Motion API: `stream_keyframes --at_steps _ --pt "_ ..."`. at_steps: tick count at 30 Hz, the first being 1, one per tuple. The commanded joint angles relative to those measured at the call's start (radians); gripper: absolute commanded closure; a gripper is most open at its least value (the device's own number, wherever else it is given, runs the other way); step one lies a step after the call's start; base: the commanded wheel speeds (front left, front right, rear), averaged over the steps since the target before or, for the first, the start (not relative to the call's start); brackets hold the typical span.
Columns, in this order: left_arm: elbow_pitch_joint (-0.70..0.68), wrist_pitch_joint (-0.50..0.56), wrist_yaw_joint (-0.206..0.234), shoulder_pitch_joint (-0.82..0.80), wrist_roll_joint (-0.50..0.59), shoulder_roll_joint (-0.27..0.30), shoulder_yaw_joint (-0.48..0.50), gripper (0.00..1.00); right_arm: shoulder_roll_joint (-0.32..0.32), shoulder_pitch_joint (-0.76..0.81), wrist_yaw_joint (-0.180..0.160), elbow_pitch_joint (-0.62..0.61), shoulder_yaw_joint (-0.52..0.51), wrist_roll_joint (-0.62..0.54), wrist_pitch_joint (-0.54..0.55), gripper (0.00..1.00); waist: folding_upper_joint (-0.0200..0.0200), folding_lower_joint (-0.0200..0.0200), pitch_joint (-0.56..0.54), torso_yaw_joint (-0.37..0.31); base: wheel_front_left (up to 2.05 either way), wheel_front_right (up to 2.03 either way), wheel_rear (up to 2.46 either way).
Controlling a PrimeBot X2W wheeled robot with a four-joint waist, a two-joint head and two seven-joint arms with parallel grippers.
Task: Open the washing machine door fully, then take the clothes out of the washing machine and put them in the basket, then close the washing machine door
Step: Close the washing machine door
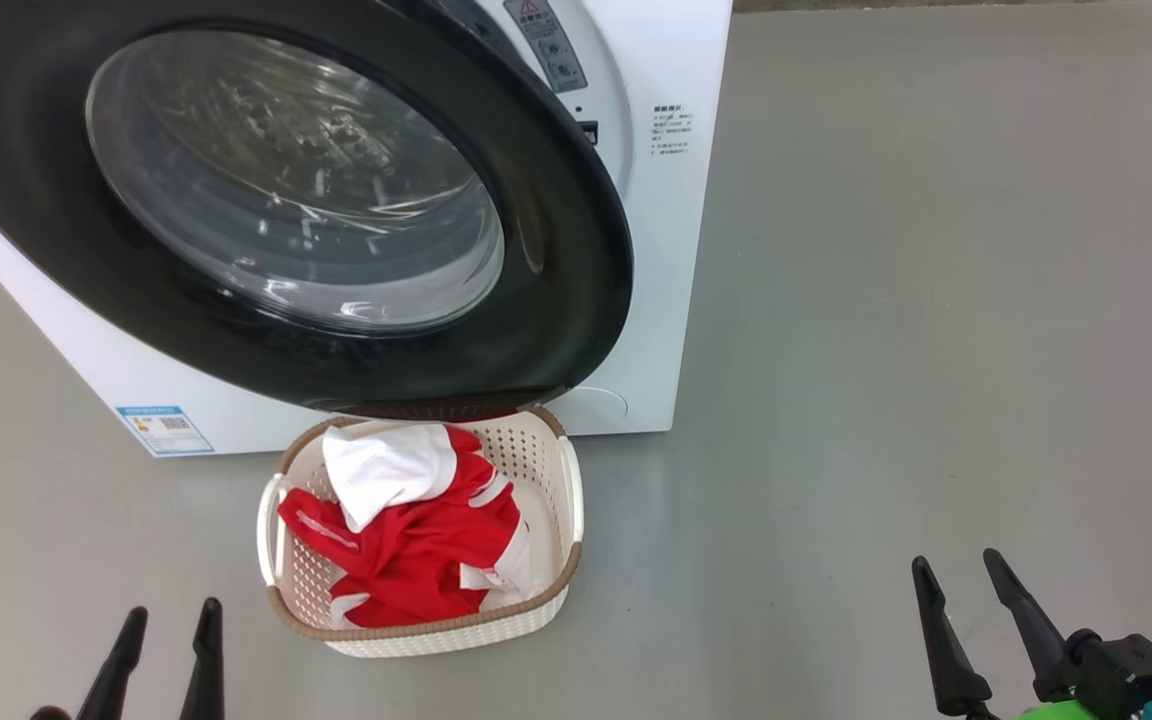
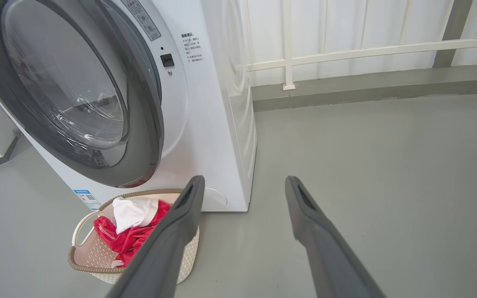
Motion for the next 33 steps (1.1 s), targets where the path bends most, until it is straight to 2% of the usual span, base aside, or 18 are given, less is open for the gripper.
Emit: stream_keyframes --at_steps 1,9,33 --pt "-0.033 -0.009 -0.005 -0.011 0.05 0.002 0.054 0.0 -0.014 -0.011 0.007 -0.028 0.016 -0.005 -0.006 0.0 0.0 0.0 -0.003 -0.001 0.0 0.0 0.0" --pt "-0.043 -0.009 -0.005 0.011 0.161 -0.047 0.092 0.0 -0.011 -0.009 0.007 -0.031 0.012 -0.004 -0.006 0.0 0.0 0.0 -0.001 -0.002 0.0 0.0 0.0" --pt "-0.048 -0.009 -0.005 0.01 0.19 -0.07 0.102 0.0 -0.007 -0.018 0.007 -0.023 0.016 -0.003 -0.006 0.0 0.0 0.0 -0.008 -0.001 0.0 0.0 0.0"
